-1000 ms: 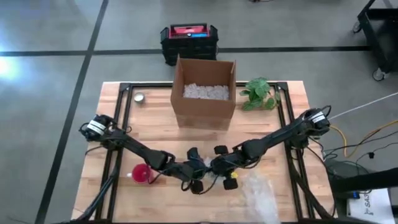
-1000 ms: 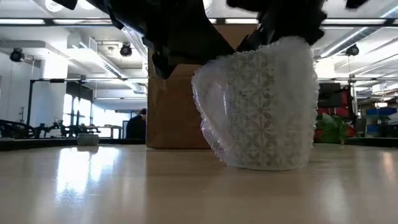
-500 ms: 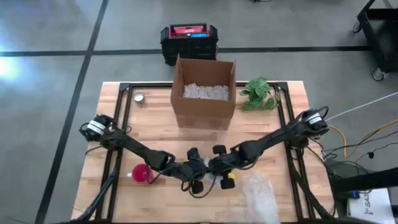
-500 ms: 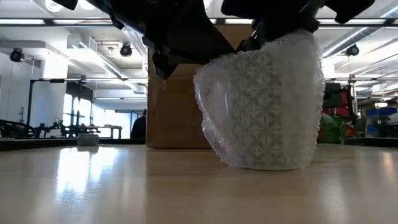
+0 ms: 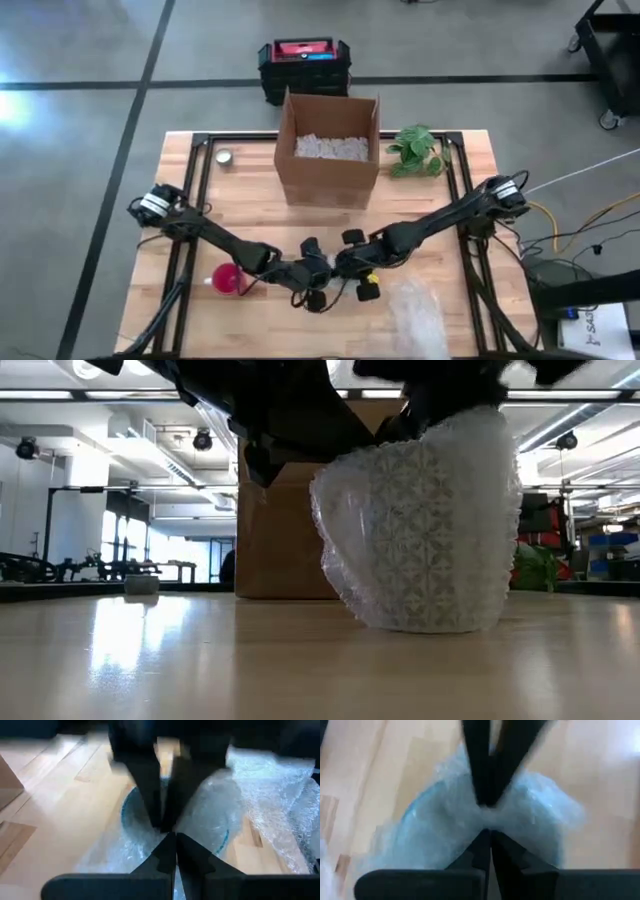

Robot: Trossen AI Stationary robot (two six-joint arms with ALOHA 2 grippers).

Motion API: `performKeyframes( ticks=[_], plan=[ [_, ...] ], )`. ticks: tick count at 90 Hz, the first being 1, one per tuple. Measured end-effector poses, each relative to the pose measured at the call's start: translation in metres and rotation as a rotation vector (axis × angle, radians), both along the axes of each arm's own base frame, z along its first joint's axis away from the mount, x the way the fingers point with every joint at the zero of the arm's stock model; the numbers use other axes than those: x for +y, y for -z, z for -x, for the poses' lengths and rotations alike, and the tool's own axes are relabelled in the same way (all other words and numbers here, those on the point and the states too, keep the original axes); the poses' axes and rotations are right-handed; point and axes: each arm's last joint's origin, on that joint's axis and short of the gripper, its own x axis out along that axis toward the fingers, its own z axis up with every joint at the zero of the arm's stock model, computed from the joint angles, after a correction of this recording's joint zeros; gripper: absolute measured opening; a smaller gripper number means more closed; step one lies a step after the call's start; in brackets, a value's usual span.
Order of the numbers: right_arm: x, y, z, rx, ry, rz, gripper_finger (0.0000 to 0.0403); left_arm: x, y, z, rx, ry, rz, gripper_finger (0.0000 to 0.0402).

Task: Wrap mug
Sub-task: Wrap the white mug with bubble wrap

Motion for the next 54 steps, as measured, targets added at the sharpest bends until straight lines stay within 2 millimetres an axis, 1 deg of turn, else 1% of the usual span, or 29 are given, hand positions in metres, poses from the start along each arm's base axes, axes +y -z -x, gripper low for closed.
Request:
performKeyframes(
  ticks=[5, 11, 19, 27, 34, 44, 54],
  plan=[
    [-0.001, -0.013, 0.004, -0.007, 0.011, -0.009, 0.0002, 0.000, 0.000, 0.000, 0.000, 0.000, 0.000, 0.0000],
    [-0.002, -0.020, 0.010, 0.013, 0.028, -0.051, 0.0002, 0.000, 0.000, 0.000, 0.000, 0.000, 0.000, 0.0000],
    [0.001, -0.021, 0.011, 0.042, 0.015, -0.141, 0.0002, 0.000, 0.000, 0.000, 0.000, 0.000, 0.000, 0.0000],
    [0.005, -0.018, 0.011, 0.038, 0.004, -0.153, 0.0002, 0.000, 0.000, 0.000, -0.001, 0.000, 0.000, 0.0000],
    [0.009, -0.008, 0.006, 0.042, 0.001, -0.153, 0.0002, 0.000, 0.000, 0.000, 0.000, 0.000, 0.000, 0.0000],
    [0.012, 0.015, -0.001, 0.094, 0.006, -0.136, 0.0002, 0.000, 0.000, 0.000, -0.001, 0.000, 0.001, 0.0000],
    [0.011, 0.035, -0.009, 0.131, 0.000, -0.125, 0.0002, 0.000, 0.000, 0.000, -0.001, -0.001, 0.001, 0.0000]
  ],
)
